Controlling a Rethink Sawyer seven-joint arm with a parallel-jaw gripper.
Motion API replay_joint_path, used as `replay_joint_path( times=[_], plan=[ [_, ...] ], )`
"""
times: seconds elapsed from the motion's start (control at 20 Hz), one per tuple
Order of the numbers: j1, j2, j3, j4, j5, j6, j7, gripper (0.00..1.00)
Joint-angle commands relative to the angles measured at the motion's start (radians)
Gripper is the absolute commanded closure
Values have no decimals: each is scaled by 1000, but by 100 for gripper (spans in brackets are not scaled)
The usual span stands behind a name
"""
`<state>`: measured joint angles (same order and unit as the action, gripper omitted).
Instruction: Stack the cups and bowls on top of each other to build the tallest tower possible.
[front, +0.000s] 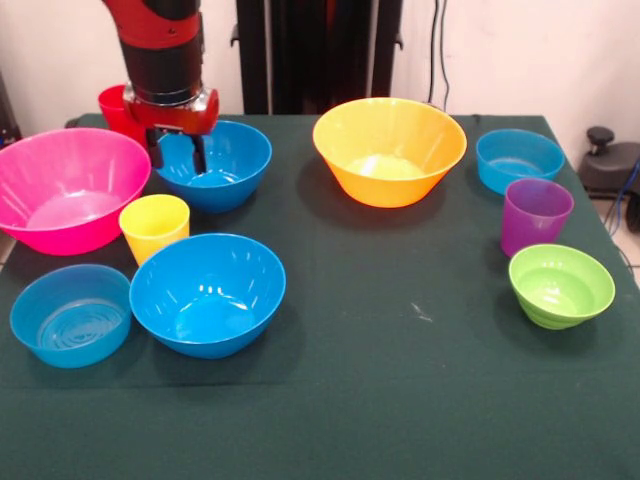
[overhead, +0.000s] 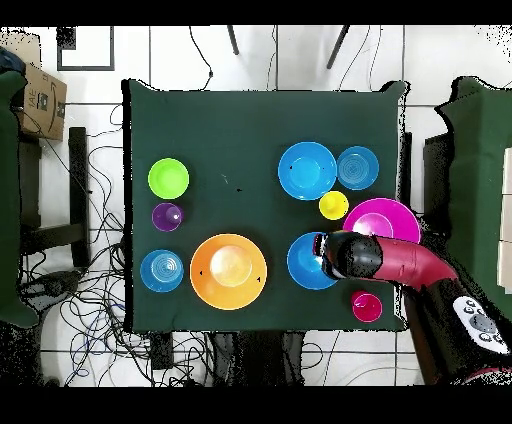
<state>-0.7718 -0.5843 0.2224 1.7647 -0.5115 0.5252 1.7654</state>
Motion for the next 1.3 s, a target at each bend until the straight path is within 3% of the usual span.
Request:
replay_joint_path(
  times=[0.05,0.55,0.9,1.1,1.3],
  plan=[
    [35,-29,96,-121,50,102,-36,0],
    [112,-151,59,-67,132,153,60,0],
    [164,-192,30,-65,188,194,83,0],
    [169,-182,32,-103,214,233,57,0],
    [167,-116,35,-190,213,258,21,0]
  ],
)
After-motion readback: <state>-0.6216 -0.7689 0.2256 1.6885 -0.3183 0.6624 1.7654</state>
